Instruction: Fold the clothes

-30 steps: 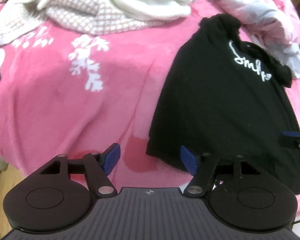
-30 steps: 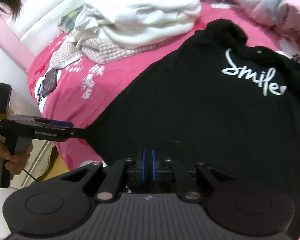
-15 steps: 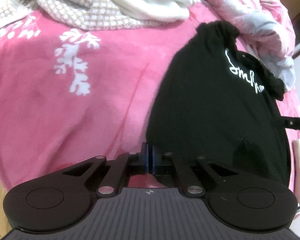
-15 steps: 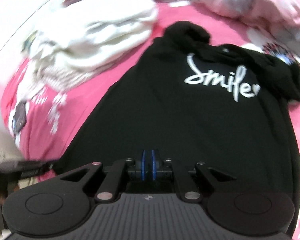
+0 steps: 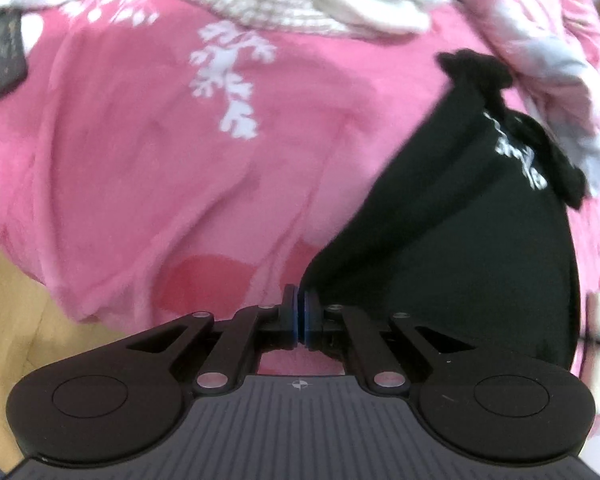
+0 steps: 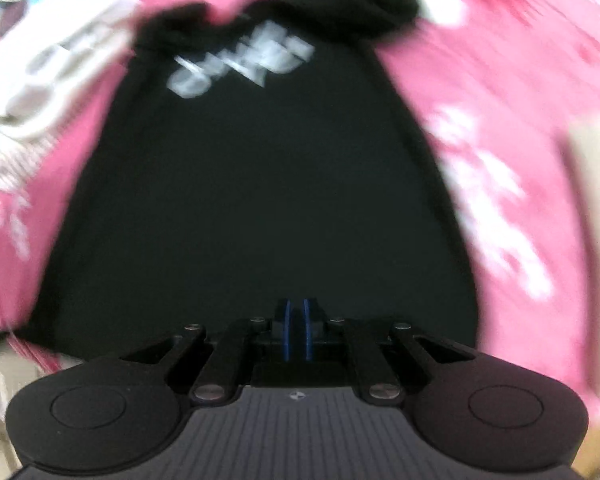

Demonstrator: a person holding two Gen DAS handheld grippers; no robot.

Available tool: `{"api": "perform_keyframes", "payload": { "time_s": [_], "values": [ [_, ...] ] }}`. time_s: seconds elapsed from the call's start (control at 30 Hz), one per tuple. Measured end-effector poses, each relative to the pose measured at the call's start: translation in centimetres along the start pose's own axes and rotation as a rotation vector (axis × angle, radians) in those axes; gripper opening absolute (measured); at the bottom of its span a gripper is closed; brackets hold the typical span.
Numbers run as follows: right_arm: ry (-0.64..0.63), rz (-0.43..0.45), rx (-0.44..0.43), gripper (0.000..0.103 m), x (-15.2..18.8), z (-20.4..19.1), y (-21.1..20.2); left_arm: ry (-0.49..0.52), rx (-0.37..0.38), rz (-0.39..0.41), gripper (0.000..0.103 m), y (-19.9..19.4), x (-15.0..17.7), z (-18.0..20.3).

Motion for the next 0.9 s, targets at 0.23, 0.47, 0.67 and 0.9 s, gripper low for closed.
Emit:
{"api": "perform_keyframes", "payload": {
  "time_s": [0.23, 0.47, 0.67, 0.9],
  "values": [
    [0.126, 0.013, 0.108, 0.048, 4.0, 10.6, -3.6, 0.025, -0.042, -0.011, 0.001, 0.8, -0.1, 0.4],
    [0.281, 0.002, -0.063, 0.05, 4.8, 13.7, 0.1, 0.052, -0.101, 0.009, 0.001, 1.0, -0.2, 1.2],
    [0.206, -0.001, -0.108, 0.001, 4.9, 11.9, -0.5, 0.036, -0.137, 0.058, 0.001, -0.8, -0.3, 2.1],
    [0.178, 0.02, -0.109, 0.0, 5.3, 11.7, -7.1, 0.109, -0.168, 0.111, 0.001, -6.8, 1.0, 3.5]
  ]
}}
Point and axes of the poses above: each gripper's, at about its wrist camera, not at the fingertips, and y roughly the way its jaws point, z to its right, x to its underside, the point moved 7 cm from there along y, roughly the way its jaws point, and after that the axes turned 9 degrees about -x, right-handed, at the moved point
